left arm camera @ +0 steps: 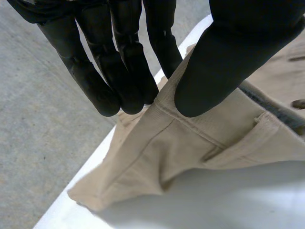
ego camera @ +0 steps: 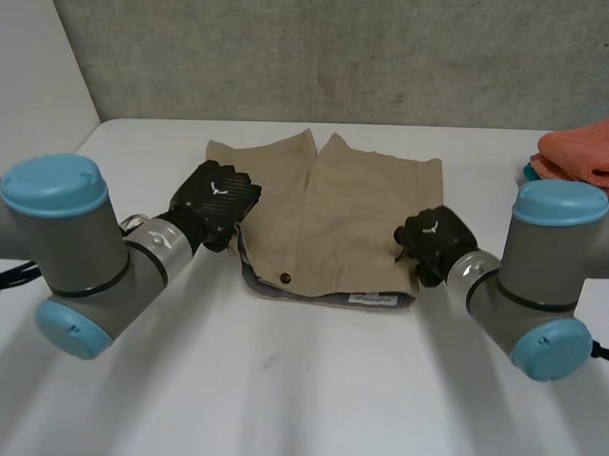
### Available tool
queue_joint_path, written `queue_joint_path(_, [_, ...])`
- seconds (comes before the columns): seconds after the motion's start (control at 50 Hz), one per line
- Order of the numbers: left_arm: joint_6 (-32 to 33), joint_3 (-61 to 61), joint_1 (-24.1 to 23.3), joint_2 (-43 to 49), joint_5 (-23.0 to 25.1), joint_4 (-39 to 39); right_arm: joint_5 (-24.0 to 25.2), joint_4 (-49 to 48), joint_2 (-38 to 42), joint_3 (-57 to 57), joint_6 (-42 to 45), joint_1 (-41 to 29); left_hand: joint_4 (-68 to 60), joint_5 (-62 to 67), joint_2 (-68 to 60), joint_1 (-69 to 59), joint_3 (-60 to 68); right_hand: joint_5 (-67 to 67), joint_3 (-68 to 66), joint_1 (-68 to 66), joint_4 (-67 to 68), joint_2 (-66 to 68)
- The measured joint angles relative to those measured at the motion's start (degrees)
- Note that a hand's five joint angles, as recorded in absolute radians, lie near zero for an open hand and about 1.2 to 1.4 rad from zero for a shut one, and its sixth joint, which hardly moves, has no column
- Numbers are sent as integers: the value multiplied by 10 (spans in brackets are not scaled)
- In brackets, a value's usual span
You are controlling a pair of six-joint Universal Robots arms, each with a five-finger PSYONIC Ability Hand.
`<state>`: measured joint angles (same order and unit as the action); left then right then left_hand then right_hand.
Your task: Fold the laundry.
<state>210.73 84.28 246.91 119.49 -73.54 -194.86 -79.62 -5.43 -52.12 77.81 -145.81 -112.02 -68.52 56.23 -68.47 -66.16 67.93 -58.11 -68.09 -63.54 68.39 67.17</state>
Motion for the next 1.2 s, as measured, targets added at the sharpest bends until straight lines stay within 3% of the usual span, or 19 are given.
queue_joint_path(0.12, [-27, -23, -29, -39, -33, 95, 12, -28, 11, -46, -1, 19, 0, 0, 0, 0, 0, 0, 0, 0, 0, 0])
queue_joint_path(0.22, [-68, -42, -65, -59, -59, 131, 26, -83, 34, -97, -1, 38, 0, 0, 0, 0, 0, 0, 0, 0, 0, 0])
queue_joint_path(0.36, [-158, -91, -188, -56, -136, 141, 97, -221, 103, -200, -14, 75, 0, 0, 0, 0, 0, 0, 0, 0, 0, 0])
queue_joint_path(0.48, [-211, -156, -291, 13, -197, 123, 193, -288, 154, -239, -47, 100, 0, 0, 0, 0, 0, 0, 0, 0, 0, 0])
queue_joint_path(0.52, [-217, -169, -306, 31, -204, 121, 210, -298, 163, -242, -56, 106, 16, -10, 20, 8, -18, 0, 0, 0, 0, 0])
queue_joint_path(0.58, [-233, -205, -339, 81, -215, 122, 231, -313, 182, -245, -75, 121, 255, -233, 254, 262, -247, 164, 173, 134, -174, -170])
queue_joint_path(0.6, [-237, -219, -349, 98, -216, 127, 231, -312, 187, -245, -81, 128, 345, -323, 343, 349, -335, 297, 291, 264, -292, -301])
queue_joint_path(0.68, [-246, -237, -359, 117, -211, 147, 204, -286, 183, -240, -91, 145, 477, -455, 476, 460, -469, 540, 535, 493, -536, -528])
queue_joint_path(0.74, [-249, -239, -352, 105, -205, 163, 155, -229, 154, -228, -94, 154, 556, -533, 552, 533, -546, 554, 563, 510, -561, -555])
queue_joint_path(0.84, [-246, -221, -310, 56, -199, 179, 60, -102, 73, -205, -92, 150, 569, -534, 567, 540, -558, 554, 563, 510, -562, -555])
queue_joint_path(0.92, [-221, -189, -233, -3, -188, 181, -22, 52, -23, -180, -91, 128, 569, -534, 567, 540, -558, 554, 563, 510, -562, -555])
queue_joint_path(1.04, [-150, -173, -111, -27, -147, 177, -74, 231, -124, -134, -102, 87, 568, -534, 568, 540, -558, 554, 563, 510, -562, -555])
queue_joint_path(1.1, [-82, -185, -32, -6, -102, 177, -83, 308, -174, -83, -134, 52, 499, -473, 500, 467, -494, 554, 563, 510, -562, -555])
queue_joint_path(1.2, [39, -226, 65, 68, -18, 209, -85, 330, -228, 24, -210, -15, 468, -444, 470, 446, -464, 554, 562, 509, -561, -553])
